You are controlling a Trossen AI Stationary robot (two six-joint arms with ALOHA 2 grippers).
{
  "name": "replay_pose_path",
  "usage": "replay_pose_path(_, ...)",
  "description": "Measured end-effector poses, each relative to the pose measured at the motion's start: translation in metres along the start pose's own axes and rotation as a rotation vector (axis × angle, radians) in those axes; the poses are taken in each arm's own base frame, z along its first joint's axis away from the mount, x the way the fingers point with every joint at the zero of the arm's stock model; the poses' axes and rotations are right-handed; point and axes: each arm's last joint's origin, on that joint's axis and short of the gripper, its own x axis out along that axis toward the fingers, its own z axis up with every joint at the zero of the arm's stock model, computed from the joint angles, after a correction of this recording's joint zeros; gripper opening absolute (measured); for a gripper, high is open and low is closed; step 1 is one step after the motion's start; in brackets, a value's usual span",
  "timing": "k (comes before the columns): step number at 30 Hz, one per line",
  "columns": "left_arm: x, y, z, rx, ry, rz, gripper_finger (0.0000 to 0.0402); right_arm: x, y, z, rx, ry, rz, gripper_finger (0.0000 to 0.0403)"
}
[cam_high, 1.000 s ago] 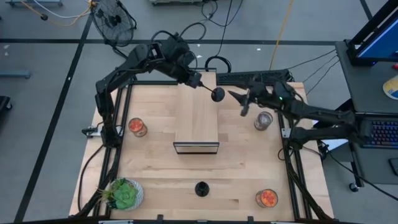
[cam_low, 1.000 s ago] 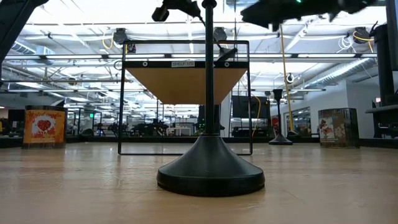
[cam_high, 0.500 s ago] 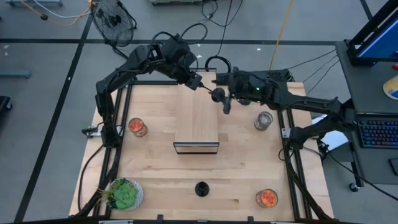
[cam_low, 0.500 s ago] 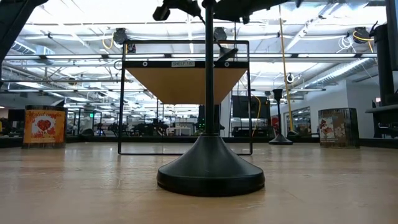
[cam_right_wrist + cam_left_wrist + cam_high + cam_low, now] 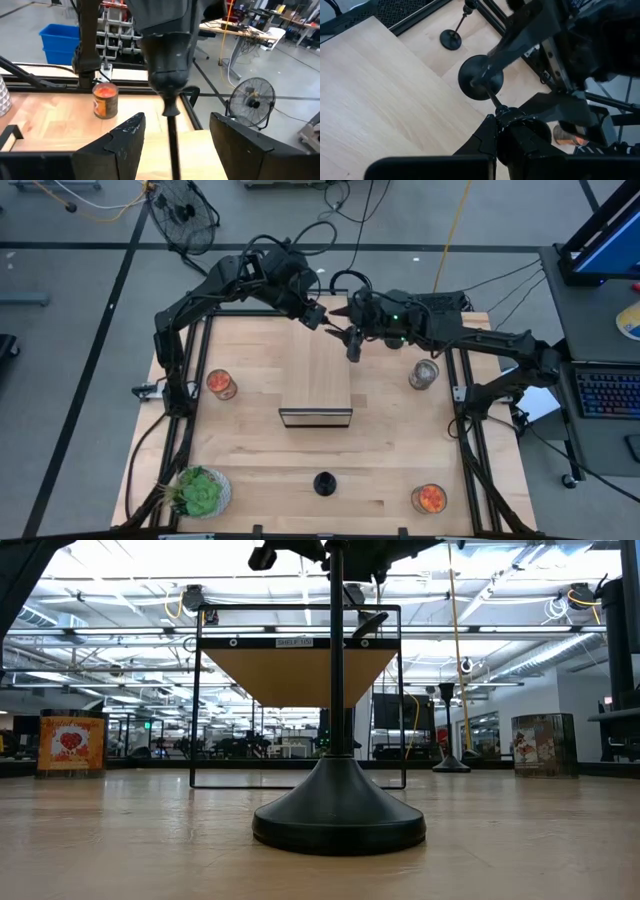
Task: Pick & Place candle stick holders
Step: Put the top left black candle holder on the shelf
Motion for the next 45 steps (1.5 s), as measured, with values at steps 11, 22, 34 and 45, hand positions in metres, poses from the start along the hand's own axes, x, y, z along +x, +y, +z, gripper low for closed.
replay_pose_path(11, 0.004, -0.006, 0.0, 0.021, -0.002, -0.037, 0.0012, 0.004, 0.004, -0.002, 0.023, 0.008, 0.011, 0.0178)
replay_pose_path(22, 0.014, -0.006, -0.001, 0.022, 0.024, -0.029, 0.0012, 0.003, 0.004, -0.002, 0.05, 0.013, 0.014, 0.0115)
replay_pose_path(34, 0.015, -0.006, -0.001, 0.023, 0.021, -0.03, 0.0012, 0.003, 0.004, -0.002, 0.044, 0.012, 0.021, 0.0021)
replay_pose_path(45, 0.015, -0.005, 0.0, 0.046, 0.013, -0.028, 0.0026, 0.003, 0.005, -0.002, 0.048, 0.011, 0.017, 0.0021)
